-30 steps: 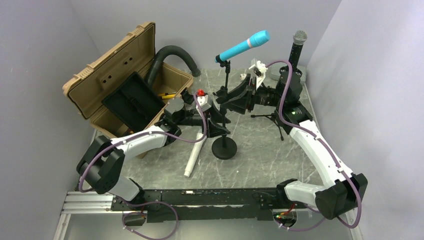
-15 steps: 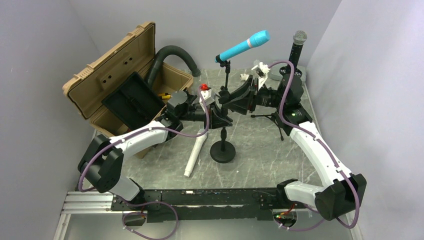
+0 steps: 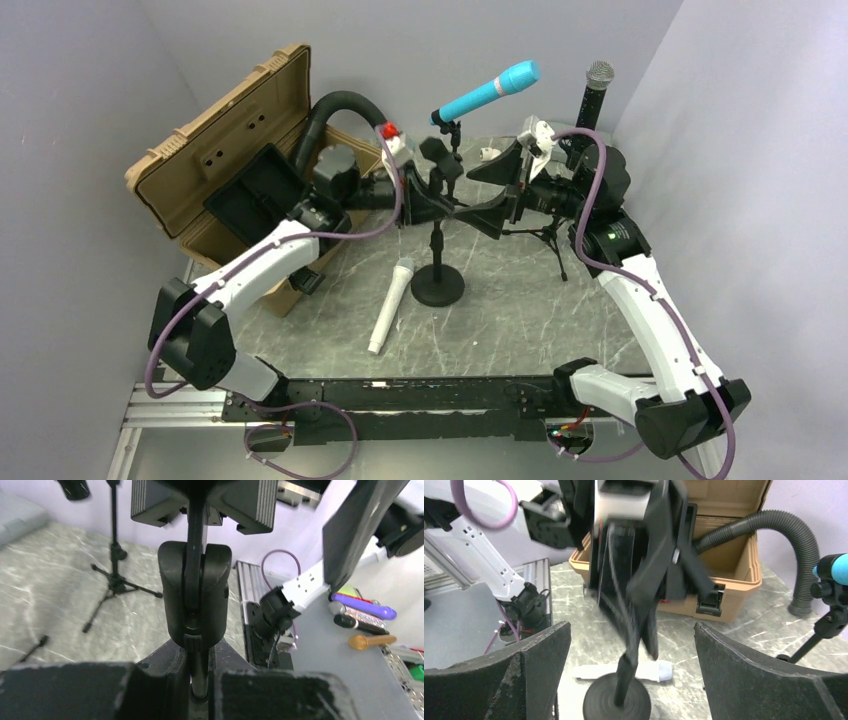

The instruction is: Remove the microphone from the stand

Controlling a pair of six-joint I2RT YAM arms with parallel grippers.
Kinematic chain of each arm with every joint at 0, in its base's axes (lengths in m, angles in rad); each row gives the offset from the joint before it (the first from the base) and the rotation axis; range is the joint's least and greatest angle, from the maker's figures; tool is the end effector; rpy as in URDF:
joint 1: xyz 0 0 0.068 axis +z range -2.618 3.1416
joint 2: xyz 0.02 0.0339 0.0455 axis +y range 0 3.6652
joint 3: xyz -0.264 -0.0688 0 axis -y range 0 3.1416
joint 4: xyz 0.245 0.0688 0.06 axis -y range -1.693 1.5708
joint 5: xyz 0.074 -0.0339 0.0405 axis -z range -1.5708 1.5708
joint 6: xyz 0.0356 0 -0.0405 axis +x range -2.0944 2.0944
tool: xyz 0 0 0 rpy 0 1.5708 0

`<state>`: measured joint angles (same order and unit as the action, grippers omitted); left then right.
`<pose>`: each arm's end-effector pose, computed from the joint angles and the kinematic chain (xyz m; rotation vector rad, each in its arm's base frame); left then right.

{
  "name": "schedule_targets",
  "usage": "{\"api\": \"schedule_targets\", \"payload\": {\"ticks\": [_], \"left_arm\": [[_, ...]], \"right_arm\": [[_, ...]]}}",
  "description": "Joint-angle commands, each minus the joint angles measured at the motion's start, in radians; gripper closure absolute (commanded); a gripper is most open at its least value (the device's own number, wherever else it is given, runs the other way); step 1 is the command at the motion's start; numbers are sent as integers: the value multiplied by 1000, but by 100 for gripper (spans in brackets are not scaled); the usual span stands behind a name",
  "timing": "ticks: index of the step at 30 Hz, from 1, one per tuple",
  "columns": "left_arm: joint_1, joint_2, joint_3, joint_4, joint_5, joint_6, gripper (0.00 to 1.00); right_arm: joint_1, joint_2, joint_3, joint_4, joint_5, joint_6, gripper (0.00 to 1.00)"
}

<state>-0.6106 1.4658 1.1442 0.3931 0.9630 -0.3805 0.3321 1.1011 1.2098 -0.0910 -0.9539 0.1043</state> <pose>0.2600 -0.2176 0.3623 1.0175 1.4058 -1.4685 0.2100 0.1031 0.4368 -0.9380 1.3766 1.0686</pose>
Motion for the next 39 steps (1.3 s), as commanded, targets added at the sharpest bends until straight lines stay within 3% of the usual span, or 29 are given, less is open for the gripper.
{"api": "schedule_targets", "payload": {"ticks": [1,7,14,23,26,31,34,37,39], "left_arm": [[68,-76,181,-71,4,-26,100],[99,-84,288,-100,3,-81,100],[98,-61,272,57,-17,-247,100],[95,-43,273,118,-42,-295,100],[88,-39,257,134,-48,-299,100],[86,-40,232,164,-56,-321,100],[86,-46,218,182,-58,-337,100],[86,-47,205,218,-55,-366,100],[86,-51,199,230,-49,-372,100]], "right_arm": [[-2,-42,42,-88,25,-91,6],[-1,-11,21,-77,-56,-74,7],[11,69,-62,70,-110,15,9],[63,109,-168,155,-149,25,12],[74,126,-189,195,-162,49,17],[93,147,-224,270,-174,85,37],[93,141,-246,310,-173,98,62],[93,126,-258,316,-155,93,98],[88,113,-262,313,-148,85,100]]}}
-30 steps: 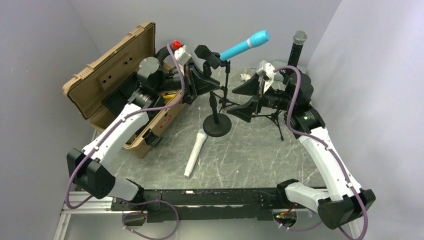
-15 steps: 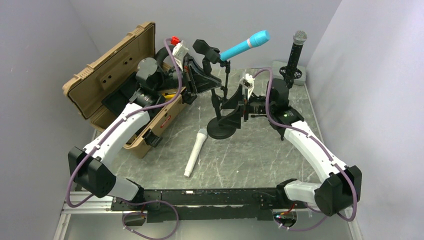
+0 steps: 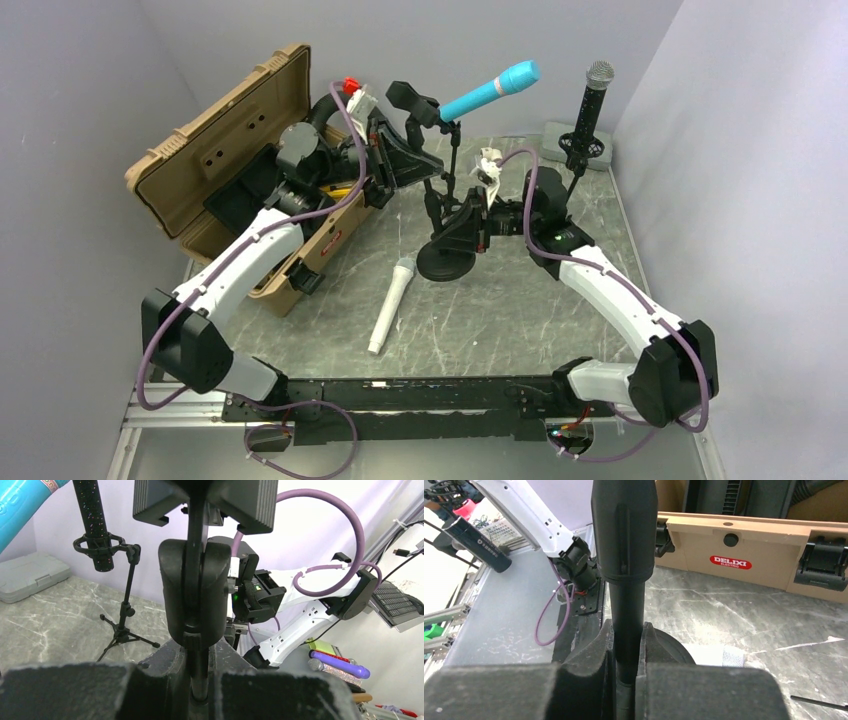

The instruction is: Remove the microphone from the stand

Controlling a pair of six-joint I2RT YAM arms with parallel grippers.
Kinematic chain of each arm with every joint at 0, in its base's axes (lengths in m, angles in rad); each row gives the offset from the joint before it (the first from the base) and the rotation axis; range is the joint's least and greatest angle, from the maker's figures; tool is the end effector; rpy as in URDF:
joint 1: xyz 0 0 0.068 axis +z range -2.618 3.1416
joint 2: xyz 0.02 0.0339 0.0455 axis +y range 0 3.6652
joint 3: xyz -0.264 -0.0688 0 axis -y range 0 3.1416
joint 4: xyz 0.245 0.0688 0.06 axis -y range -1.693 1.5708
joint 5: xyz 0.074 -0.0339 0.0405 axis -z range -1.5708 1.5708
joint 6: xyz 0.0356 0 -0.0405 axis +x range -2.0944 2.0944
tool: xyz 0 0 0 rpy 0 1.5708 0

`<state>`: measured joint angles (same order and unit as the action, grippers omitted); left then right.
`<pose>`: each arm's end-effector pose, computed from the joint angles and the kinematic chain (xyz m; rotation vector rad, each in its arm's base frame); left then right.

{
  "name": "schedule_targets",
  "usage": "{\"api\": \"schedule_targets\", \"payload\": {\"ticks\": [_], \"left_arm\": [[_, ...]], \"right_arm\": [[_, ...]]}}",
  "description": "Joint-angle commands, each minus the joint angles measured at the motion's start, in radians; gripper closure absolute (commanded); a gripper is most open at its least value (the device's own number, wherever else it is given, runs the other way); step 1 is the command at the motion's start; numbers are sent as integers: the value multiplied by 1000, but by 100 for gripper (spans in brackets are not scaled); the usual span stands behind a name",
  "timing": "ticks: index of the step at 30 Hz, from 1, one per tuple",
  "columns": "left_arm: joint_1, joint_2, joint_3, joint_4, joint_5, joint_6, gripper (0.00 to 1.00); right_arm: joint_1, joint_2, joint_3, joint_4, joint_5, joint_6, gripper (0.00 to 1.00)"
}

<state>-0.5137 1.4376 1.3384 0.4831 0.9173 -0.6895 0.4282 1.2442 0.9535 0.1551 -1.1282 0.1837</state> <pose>0.2677 -0.1835 0.4464 0.7872 1.3014 -1.5293 0.2374 0.1437 0.3387 -1.0749 1.4842 1.3896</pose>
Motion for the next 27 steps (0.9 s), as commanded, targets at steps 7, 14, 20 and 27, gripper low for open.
{"api": "schedule_targets", "payload": {"ticks": [7,14,20,27], "left_arm": [[-11,-80,-54,37,88,123,24],[-26,-79,-117,28,138,180,1],[-76,-25,-73,-47,101,214,9],[-93,13,-61,-11,60,154,64]], "right_arm": [[-65,-92,-24,152,-24,101,100],[-65,-106,-7,160,-102,120,100],[-65,-100,-6,169,-108,130,100],[-65,-106,1,70,-45,47,100]]}}
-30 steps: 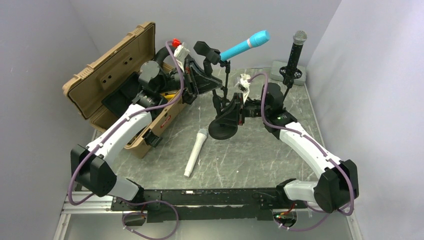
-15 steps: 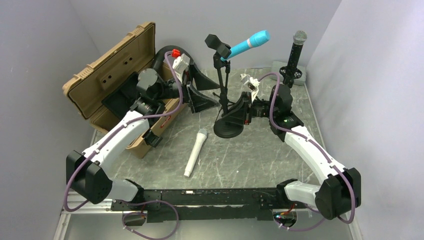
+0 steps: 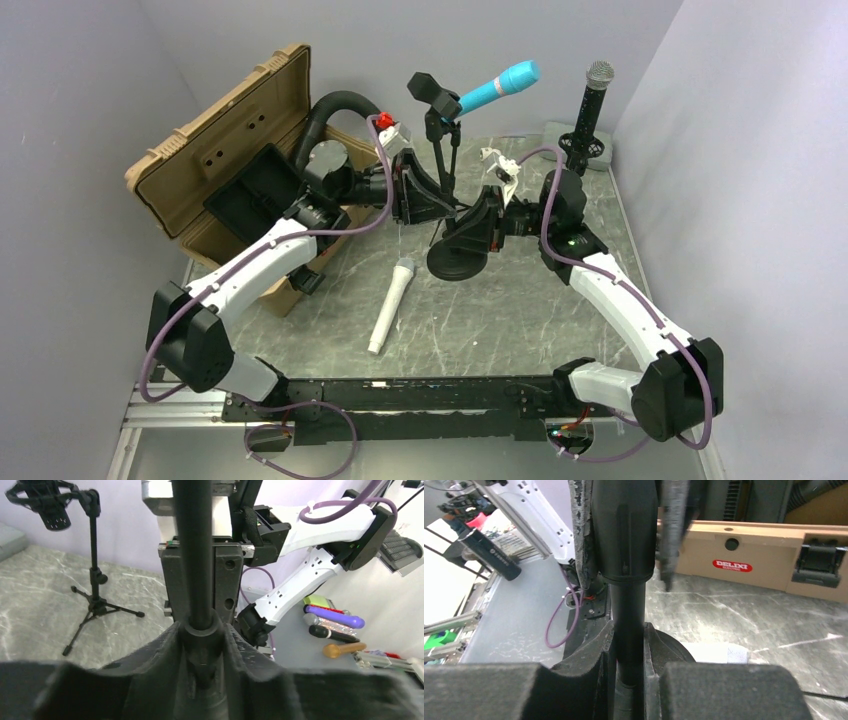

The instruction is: Remove the microphone from the stand

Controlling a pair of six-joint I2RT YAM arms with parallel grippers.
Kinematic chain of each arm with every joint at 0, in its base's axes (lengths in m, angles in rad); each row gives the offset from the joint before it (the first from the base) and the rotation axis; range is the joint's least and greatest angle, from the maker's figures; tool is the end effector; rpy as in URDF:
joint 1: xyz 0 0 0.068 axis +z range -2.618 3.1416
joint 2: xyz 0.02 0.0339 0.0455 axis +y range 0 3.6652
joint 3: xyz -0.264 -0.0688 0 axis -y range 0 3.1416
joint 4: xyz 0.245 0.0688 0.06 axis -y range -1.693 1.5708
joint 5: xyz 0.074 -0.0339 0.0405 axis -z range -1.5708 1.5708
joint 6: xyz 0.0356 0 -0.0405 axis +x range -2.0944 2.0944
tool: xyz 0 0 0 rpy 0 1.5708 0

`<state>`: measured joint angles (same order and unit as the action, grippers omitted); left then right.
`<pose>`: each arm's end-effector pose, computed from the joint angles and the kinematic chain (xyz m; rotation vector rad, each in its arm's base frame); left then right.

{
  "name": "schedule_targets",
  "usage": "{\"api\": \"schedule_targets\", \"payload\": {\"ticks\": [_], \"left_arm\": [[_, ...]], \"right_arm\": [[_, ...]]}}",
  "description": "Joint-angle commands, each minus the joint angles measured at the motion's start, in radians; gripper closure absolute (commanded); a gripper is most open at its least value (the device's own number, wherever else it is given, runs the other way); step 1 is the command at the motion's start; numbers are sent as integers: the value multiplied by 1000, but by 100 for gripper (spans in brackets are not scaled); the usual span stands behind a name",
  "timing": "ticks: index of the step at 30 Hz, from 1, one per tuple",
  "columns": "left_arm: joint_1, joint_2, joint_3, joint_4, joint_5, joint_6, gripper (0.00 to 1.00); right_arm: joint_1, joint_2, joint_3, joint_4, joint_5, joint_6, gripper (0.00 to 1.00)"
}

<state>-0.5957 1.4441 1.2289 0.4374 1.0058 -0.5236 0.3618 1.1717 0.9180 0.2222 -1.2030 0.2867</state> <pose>0.2559 -0.2098 0.4022 0.9924 1.3361 -1.5497 0.2280 0.1218 0.3506 -1.0447 1.4498 1.4274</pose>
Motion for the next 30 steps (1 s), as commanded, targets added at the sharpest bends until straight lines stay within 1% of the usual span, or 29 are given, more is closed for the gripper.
{"api": "schedule_targets", "payload": {"ticks": [1,3,4,6,7,8,10,12,14,15,18,19,21,24,25,30], "left_arm": [[-15,7,48,38,-42,-25,76],[-18,9,43,43,-71,-56,95],[-20,7,43,36,-91,-67,100],[-24,-2,45,6,-140,-81,100],[-30,-5,52,-48,-186,-85,100],[-36,-7,70,-114,-229,-82,100],[-52,-3,150,-314,-370,-55,100],[-70,5,221,-478,-503,-33,100],[-83,18,280,-573,-578,-19,100],[-89,22,299,-596,-595,-14,94],[-94,17,309,-595,-573,2,54],[-94,8,302,-589,-560,16,42],[-89,-17,283,-583,-546,75,25],[-56,-65,231,-534,-469,143,3],[-32,-80,213,-498,-413,172,1],[38,-124,145,-381,-196,327,1]], "right_arm": [[2,-34,42,-21,47,-74,100],[1,-35,52,-64,93,-117,100],[2,-35,56,-82,116,-134,100],[4,-37,59,-111,163,-161,100],[4,-36,61,-126,186,-170,100],[7,-34,66,-142,211,-180,100],[16,-24,86,-186,296,-211,100],[20,-13,103,-209,358,-217,100],[23,-5,110,-212,389,-212,100],[22,-2,110,-207,392,-206,100],[22,0,107,-197,378,-200,100],[22,-1,105,-193,367,-201,100],[18,-11,96,-180,329,-196,100],[10,-28,81,-145,243,-171,100],[6,-33,74,-115,207,-151,100],[0,-39,48,29,28,-14,100]]}}
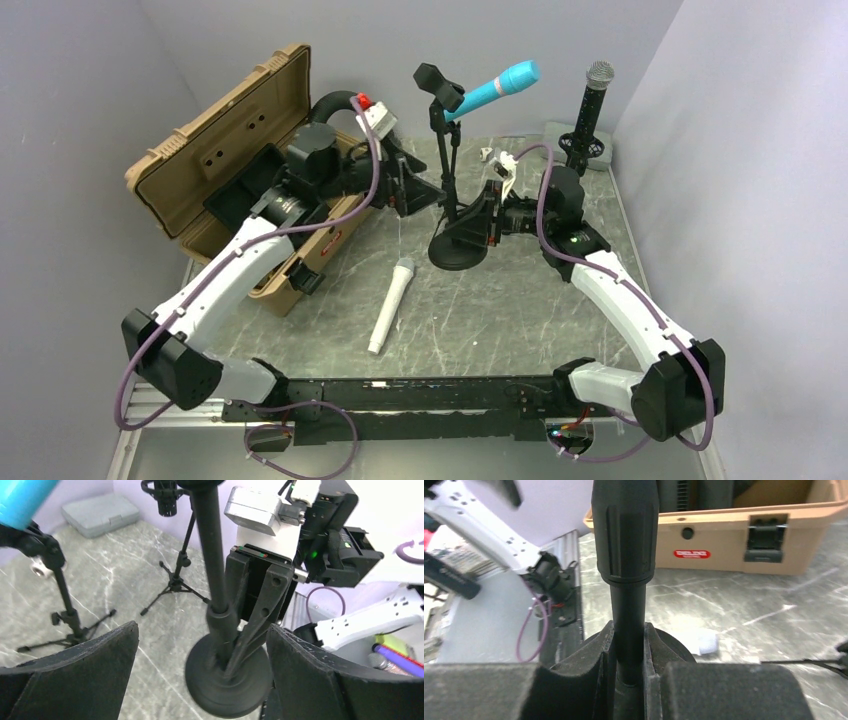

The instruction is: Remove the microphone from the stand

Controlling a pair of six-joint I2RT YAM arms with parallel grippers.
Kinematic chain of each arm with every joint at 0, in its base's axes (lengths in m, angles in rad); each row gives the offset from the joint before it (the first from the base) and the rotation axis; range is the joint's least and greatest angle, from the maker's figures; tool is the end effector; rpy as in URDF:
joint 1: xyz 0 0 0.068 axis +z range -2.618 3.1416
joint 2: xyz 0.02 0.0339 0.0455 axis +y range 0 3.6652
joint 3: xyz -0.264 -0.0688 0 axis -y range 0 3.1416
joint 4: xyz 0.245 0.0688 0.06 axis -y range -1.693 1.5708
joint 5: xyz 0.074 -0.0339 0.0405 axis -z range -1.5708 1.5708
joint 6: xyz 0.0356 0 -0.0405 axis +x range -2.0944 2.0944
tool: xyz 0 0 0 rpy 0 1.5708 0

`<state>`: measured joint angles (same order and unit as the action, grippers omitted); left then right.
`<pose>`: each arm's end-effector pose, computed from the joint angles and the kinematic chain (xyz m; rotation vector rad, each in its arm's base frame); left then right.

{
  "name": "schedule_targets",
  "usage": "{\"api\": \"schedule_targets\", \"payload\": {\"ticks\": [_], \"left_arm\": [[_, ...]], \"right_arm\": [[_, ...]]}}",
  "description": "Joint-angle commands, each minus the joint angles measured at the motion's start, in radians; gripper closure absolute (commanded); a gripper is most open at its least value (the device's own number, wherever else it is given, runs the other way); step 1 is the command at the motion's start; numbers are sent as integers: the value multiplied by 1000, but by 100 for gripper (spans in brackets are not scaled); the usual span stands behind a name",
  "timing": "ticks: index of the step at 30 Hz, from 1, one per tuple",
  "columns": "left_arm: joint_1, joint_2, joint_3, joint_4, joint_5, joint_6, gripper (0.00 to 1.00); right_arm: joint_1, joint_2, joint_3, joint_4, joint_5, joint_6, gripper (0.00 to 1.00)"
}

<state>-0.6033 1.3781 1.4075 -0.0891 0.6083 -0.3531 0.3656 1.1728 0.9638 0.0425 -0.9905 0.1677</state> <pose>0.2483 -0.1958 0.4336 0.7083 1.6182 -1.2064 0.2341 0.1215 0.3492 -0.9182 1.5760 1.2342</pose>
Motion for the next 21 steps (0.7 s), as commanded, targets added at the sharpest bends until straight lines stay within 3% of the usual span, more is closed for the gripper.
{"api": "schedule_targets", "payload": {"ticks": [1,4,8,15,18,21], "left_arm": [[50,-57,-36,163,253,188,1],[53,-23,-16,210,396,211,2],[51,38,-3,333,498,100,10],[30,91,-7,474,516,-23,36],[16,103,-15,517,486,-76,58],[7,102,-34,541,428,-148,92]], "right_arm": [[-4,-38,-1,235,-209,140,100],[-4,-24,-8,281,-250,177,100],[-4,-22,-23,323,-267,204,100],[-4,-23,-21,282,-251,167,100],[-4,-24,-12,212,-204,112,100],[-4,-31,7,97,-104,0,100]]}}
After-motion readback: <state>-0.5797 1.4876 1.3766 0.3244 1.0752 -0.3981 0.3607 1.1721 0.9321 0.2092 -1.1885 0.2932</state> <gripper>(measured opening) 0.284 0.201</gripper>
